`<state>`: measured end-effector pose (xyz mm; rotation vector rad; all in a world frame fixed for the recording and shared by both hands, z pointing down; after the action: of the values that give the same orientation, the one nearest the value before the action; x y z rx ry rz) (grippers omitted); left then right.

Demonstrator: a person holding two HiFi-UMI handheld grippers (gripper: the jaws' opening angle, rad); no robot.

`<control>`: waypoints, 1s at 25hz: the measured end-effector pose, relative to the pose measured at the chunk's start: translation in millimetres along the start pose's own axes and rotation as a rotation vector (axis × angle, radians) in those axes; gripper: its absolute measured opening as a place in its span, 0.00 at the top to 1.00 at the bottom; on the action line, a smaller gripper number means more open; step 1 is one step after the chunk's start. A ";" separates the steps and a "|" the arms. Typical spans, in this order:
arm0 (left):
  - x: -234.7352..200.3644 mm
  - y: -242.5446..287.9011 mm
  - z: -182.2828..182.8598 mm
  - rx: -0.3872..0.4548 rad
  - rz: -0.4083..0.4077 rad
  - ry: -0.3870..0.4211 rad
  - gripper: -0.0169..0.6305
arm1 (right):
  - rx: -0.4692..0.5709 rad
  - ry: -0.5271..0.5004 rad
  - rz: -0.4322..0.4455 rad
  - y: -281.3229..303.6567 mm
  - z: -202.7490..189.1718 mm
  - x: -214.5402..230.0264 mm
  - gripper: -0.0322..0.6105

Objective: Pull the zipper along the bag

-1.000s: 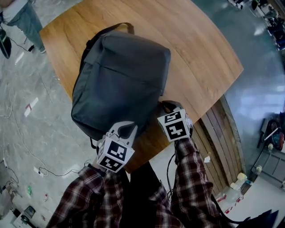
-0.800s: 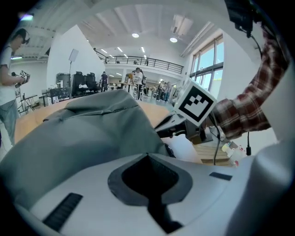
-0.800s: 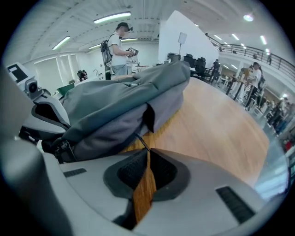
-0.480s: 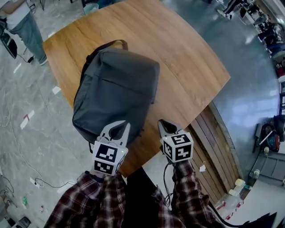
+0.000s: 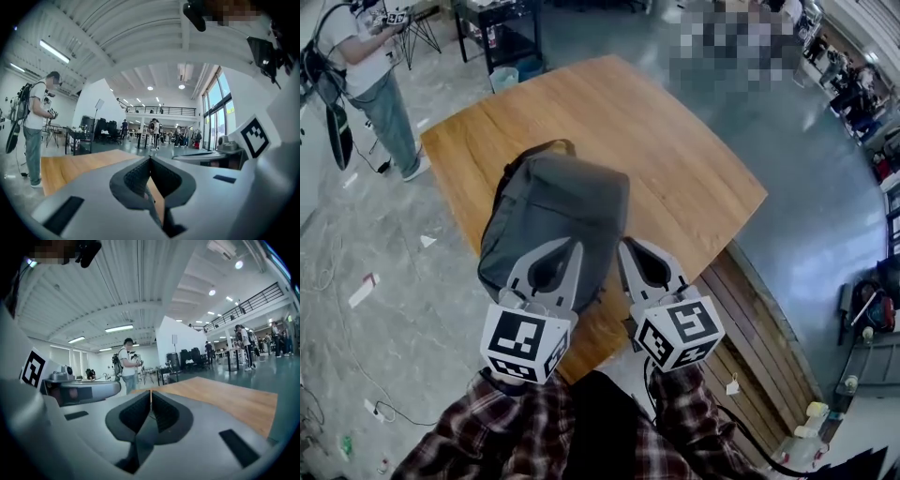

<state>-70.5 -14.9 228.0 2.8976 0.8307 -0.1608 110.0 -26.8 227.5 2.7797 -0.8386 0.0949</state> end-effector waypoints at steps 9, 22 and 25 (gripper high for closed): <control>13.2 -18.6 47.3 0.124 0.020 0.020 0.96 | 0.096 -0.019 0.057 -12.6 44.5 -35.0 0.91; 22.0 -29.2 59.7 0.141 0.009 0.049 0.96 | 0.113 -0.077 0.018 -24.1 48.8 -47.2 0.93; 23.5 -28.8 59.9 0.136 0.006 0.055 0.96 | 0.111 -0.079 0.022 -24.4 49.5 -46.9 0.93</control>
<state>-70.2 12.7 163.2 3.0445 0.8509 -0.1431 84.0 6.1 168.4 2.8949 -0.9097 0.0369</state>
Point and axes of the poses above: the fingertips, and each gripper's own axes: y forward along the fingers, x to its right, z out of its top, the point moved 10 cm from there along -y, backward along the fingers, and after that the axes turned 1 degree about y, right-handed, at the moved point
